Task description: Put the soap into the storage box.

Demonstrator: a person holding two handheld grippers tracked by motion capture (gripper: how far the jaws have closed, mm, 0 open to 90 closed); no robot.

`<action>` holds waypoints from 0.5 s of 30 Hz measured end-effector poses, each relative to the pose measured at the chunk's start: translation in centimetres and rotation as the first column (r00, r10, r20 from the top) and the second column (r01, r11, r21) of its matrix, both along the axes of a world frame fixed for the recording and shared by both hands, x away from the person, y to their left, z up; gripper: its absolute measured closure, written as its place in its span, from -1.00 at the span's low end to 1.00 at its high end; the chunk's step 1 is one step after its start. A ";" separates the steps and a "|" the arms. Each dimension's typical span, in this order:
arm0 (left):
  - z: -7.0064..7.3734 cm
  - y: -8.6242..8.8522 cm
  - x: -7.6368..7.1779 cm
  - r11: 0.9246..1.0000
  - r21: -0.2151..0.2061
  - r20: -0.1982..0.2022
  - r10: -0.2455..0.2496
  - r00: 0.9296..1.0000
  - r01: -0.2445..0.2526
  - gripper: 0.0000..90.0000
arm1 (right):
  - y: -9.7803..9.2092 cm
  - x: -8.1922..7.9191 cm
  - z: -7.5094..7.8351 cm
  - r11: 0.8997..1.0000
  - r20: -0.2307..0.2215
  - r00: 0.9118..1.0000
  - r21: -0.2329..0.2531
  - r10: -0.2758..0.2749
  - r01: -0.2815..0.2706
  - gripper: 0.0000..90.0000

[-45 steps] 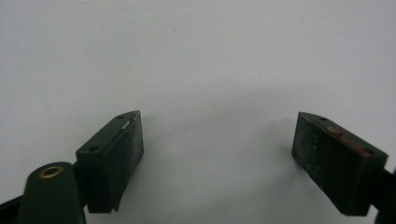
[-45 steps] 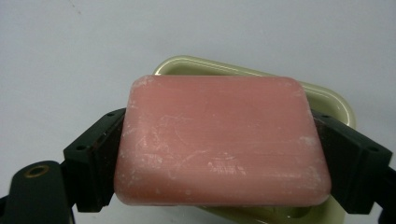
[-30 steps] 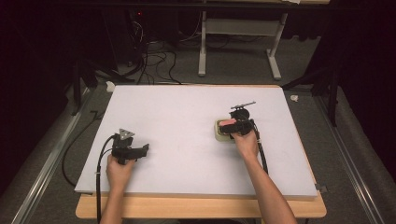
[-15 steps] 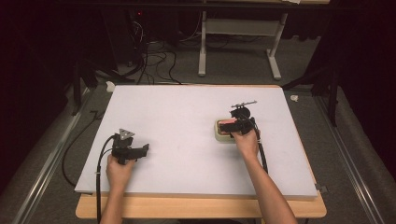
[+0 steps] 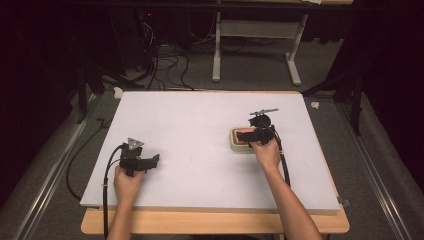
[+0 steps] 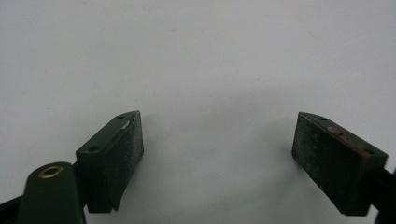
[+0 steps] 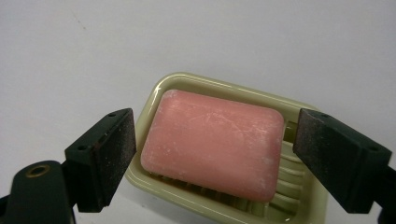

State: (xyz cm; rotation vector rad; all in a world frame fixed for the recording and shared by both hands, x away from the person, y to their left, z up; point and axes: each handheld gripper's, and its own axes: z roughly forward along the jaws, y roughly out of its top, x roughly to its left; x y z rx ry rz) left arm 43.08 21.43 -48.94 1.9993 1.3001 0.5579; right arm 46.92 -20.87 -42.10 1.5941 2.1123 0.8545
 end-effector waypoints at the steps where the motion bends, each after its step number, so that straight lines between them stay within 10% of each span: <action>1: 0.0 0.0 0.0 1.000 0.000 0.000 0.000 1.000 0.000 -0.62 | -0.3 -0.2 0.3 1.000 0.014 1.000 0.003 0.002 -0.002 -0.68; 15: 0.0 0.0 0.0 1.000 0.001 0.000 0.000 1.000 0.000 -0.62 | -1.5 -1.3 1.5 1.000 0.072 0.997 0.017 0.012 -0.013 -0.65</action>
